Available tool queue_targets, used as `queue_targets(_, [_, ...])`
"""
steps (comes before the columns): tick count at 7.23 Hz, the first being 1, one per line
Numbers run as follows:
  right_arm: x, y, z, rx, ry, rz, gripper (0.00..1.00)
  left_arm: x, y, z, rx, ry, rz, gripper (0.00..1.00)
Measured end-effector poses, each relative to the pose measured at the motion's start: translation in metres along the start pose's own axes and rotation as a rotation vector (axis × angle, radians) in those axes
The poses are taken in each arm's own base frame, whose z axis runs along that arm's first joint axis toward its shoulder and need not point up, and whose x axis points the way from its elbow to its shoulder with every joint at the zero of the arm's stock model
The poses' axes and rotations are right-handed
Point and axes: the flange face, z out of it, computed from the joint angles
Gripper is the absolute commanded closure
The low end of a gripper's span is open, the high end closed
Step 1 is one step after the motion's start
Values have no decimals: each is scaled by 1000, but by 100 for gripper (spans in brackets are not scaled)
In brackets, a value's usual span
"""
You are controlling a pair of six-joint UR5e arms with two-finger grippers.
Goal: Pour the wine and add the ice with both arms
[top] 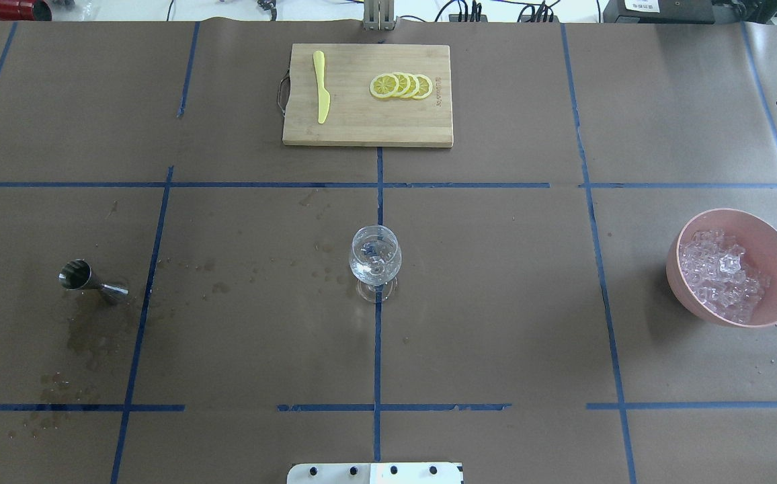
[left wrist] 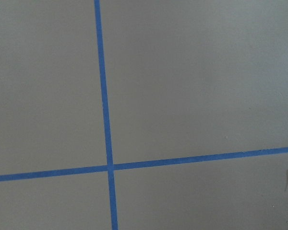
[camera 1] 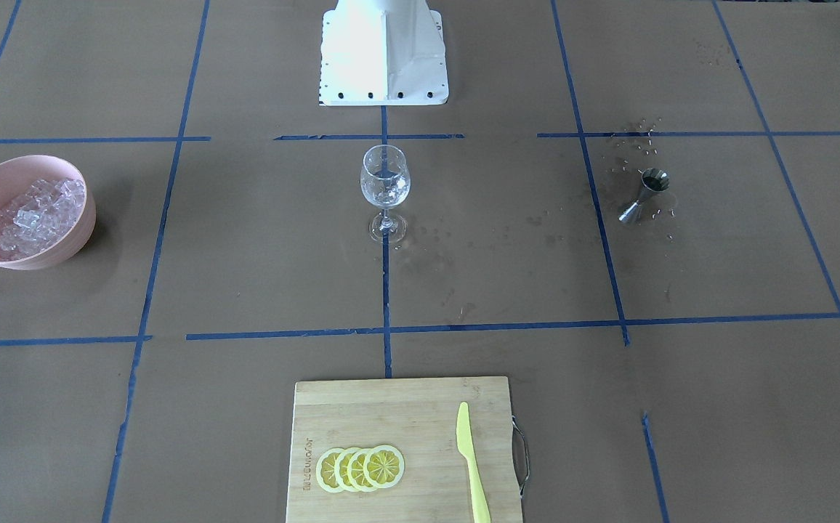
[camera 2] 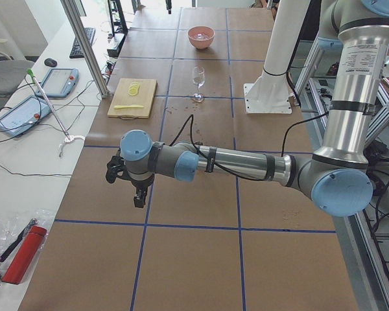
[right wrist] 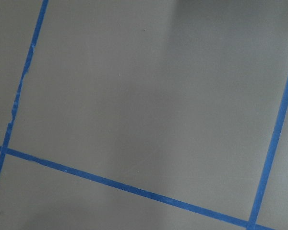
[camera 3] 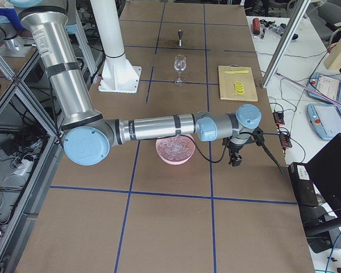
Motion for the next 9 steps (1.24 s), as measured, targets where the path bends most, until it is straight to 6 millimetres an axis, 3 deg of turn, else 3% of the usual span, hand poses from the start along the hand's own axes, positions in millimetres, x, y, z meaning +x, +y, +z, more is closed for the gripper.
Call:
queue_targets(2, [1,3,9,-10,29,14,0,18,3,-12,1,-1,25,0])
queue_targets(4, [-1,4,14,-15,42,29,0,44,7,-1,-22,-13,76,0])
queue_targets(9, [-19,-3,25,-11,38,-17,0,62,8,15,51,-47,211,0])
